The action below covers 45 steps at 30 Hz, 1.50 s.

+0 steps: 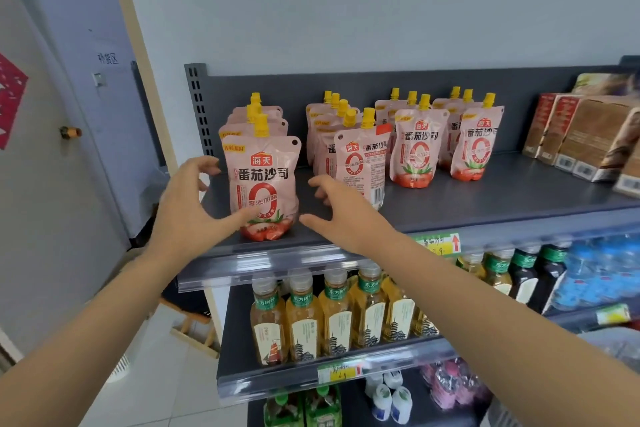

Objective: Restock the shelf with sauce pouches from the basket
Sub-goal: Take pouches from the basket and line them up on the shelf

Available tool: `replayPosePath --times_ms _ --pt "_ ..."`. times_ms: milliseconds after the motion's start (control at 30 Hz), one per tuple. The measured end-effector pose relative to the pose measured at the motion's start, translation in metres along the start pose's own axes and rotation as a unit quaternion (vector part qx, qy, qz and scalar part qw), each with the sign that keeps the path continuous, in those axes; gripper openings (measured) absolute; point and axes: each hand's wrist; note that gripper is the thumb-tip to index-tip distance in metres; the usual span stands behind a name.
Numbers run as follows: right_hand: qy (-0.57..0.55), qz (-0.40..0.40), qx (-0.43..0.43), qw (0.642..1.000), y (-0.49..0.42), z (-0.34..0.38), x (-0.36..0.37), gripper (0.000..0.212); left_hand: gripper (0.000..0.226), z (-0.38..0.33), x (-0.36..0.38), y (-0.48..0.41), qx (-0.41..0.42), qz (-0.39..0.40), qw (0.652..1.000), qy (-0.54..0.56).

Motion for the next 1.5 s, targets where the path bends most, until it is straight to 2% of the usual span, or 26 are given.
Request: replayPosePath --times_ms 133,267,400,567,867,1033,1233,1300,1433,1500 --pt "0.072 -0.077 -0.022 0.994 0.033 -0.015 -0.012 0.053 0.093 -0.027 0.007 0.017 0.135 -0.069 0.986 -0.073" --pt "0.143 -0.145 0.011 0.979 0.076 -0.04 -0.037 0.057 0.1 -0.074 0.036 0.038 0.206 -0.076 0.965 -0.147" --pt "0.19 -0.155 0.086 0.966 0.141 -0.078 -0.068 0.066 0.099 -0.129 0.09 0.071 0.231 -0.009 0.957 -0.174" --pt "0.194 -0.09 0.203 0.955 0.228 -0.127 -0.107 0.073 0.103 -0.197 0.17 0.127 0.183 0.087 0.966 -0.161" --pt "0.149 0.009 0.388 0.909 0.365 -0.242 -0.144 0.075 0.102 -0.274 0.312 0.213 0.209 0.286 0.917 -0.182" --pt "0.111 0.006 0.461 0.881 0.383 -0.305 -0.134 0.07 0.096 -0.282 0.384 0.224 0.242 0.356 0.888 -0.161" --pt "-0.007 0.025 0.572 0.82 0.373 -0.383 -0.091 0.066 0.097 -0.279 0.474 0.224 0.242 0.463 0.84 -0.146" --pt "-0.05 0.032 0.616 0.785 0.368 -0.407 -0.074 0.064 0.097 -0.275 0.501 0.221 0.244 0.499 0.82 -0.14" --pt "-0.133 0.032 0.713 0.688 0.367 -0.447 -0.036 0.084 0.104 -0.261 0.54 0.213 0.229 0.549 0.79 -0.148" --pt "-0.164 0.034 0.755 0.634 0.369 -0.461 -0.02 0.084 0.105 -0.253 0.553 0.211 0.226 0.569 0.775 -0.16"
Point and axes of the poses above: each hand's wrist, its own y-axis away from the middle knuckle, its own x-axis out of the palm, z = x × y, and after that the axes turned 3 degrees about z, right-handed
